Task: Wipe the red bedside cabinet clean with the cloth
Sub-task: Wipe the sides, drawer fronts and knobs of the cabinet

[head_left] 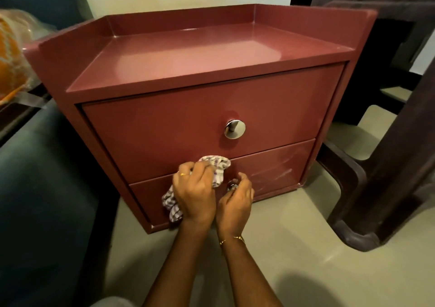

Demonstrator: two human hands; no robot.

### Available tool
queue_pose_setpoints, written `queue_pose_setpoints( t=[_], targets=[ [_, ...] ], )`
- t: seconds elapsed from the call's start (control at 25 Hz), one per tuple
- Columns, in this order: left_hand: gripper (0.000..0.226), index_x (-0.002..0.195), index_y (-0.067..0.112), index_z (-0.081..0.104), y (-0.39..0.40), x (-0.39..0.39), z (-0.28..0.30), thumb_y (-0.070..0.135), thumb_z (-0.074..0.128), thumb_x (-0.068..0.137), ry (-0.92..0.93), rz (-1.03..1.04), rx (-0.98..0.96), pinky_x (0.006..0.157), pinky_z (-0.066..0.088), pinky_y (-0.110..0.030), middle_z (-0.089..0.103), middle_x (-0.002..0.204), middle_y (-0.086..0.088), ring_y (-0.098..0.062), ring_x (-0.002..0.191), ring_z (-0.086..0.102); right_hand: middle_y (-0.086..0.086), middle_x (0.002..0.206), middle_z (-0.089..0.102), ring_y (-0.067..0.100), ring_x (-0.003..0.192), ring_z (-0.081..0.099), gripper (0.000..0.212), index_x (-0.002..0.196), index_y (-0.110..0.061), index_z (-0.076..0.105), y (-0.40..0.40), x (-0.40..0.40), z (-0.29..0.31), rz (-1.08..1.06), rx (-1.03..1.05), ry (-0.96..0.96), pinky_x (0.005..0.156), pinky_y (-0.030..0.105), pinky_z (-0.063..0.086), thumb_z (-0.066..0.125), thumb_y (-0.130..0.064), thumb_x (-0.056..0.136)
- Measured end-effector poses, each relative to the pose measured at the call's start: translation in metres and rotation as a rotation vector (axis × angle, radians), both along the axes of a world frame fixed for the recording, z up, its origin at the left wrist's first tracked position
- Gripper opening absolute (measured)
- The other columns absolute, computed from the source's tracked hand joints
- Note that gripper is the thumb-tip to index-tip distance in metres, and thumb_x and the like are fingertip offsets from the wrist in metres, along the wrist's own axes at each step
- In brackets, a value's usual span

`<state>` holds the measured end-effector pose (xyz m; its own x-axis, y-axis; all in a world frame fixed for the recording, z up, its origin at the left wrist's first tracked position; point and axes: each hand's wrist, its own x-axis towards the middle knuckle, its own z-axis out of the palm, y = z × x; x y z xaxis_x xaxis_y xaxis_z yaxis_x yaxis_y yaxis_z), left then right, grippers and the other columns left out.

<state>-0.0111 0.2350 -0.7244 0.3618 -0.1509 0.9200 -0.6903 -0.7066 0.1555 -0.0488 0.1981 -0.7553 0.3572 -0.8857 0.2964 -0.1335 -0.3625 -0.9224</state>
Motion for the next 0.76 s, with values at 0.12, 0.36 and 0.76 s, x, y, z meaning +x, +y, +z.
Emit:
queue_pose_setpoints(
  t=[0.12, 0.36, 0.76],
  targets=[
    [0.017, 0.061, 0.014, 0.062, -0.021, 0.001, 0.005, 0.015, 0.073, 0.073, 0.001, -0.097, 0.170, 0.059, 0.025, -0.029, 0.063, 0.064, 0.002, -0.015, 0.076, 0.040, 0.016, 0.118, 0.060, 0.011, 0.097, 0.046, 0.038, 0.127, 0.002, 0.049, -0.003, -0.005, 0.000, 0.051, 0.055, 0.009, 0.082, -0.001, 0.025, 0.054, 0.001, 0.090],
    [0.005, 0.071, 0.016, 0.070, 0.044, 0.006, -0.029, 0.013, 0.068, 0.074, 0.045, 0.064, 0.157, 0.061, 0.026, -0.032, 0.068, 0.068, 0.002, -0.018, 0.077, 0.043, 0.016, 0.104, 0.064, 0.029, 0.095, 0.060, 0.047, 0.121, 0.002, 0.051, -0.007, -0.003, -0.003, 0.013, 0.093, -0.033, 0.080, 0.011, 0.033, 0.043, 0.020, 0.079],
    [0.022, 0.059, 0.015, 0.062, -0.028, 0.002, -0.005, 0.021, 0.064, 0.080, 0.003, -0.126, 0.177, 0.060, 0.021, -0.027, 0.061, 0.059, 0.004, -0.013, 0.076, 0.041, -0.002, 0.087, 0.057, 0.009, 0.070, 0.051, 0.029, 0.108, -0.017, 0.054, -0.018, -0.009, 0.000, 0.043, 0.130, 0.031, 0.058, 0.007, 0.039, 0.040, 0.003, 0.093]
  ],
)
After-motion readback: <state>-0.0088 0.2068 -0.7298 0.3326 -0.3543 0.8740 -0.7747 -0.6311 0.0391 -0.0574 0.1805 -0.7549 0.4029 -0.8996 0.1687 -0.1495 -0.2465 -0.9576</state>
